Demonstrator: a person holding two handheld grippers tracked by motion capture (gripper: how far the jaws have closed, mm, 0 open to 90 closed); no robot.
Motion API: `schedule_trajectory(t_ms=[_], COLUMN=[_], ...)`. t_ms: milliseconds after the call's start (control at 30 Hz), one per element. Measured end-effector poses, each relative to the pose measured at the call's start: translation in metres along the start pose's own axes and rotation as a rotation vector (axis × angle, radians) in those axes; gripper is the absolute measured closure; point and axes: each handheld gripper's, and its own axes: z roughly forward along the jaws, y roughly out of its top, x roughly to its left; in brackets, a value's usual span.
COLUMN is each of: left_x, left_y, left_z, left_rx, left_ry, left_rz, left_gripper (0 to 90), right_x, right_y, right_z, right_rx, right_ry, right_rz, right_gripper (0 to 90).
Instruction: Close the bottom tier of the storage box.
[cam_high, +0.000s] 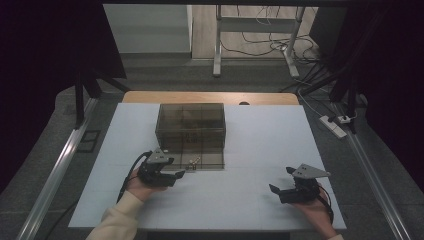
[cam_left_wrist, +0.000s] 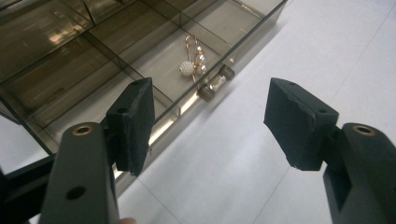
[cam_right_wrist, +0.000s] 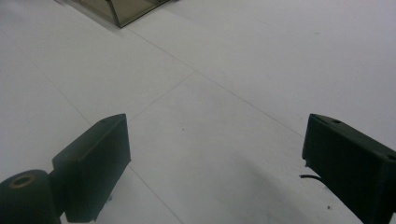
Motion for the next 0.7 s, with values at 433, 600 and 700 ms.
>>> schedule_trajectory(t_ms=[433, 600, 700], left_x=[0.001, 0.0, -0.001], left_y=[-0.01, -0.01, -0.009], left_z=[0.006, 0.009, 0.014], left_rx=[0.037, 0.049, 0.069], left_ry=[0.029, 0.016, 0.011], left_rz=[0.046, 0.061, 0.073], left_gripper=[60.0, 83.2, 88.6], right_x=[0.0, 0.001, 0.001], right_y=[0.0, 0.0, 0.0], right_z=[0.0, 0.0, 0.0], right_rx=[0.001, 0.005, 0.008], right_ry=[0.001, 0.003, 0.003], right_rz=[-0.004, -0.007, -0.008], right_gripper=[7.4, 7.4, 7.4])
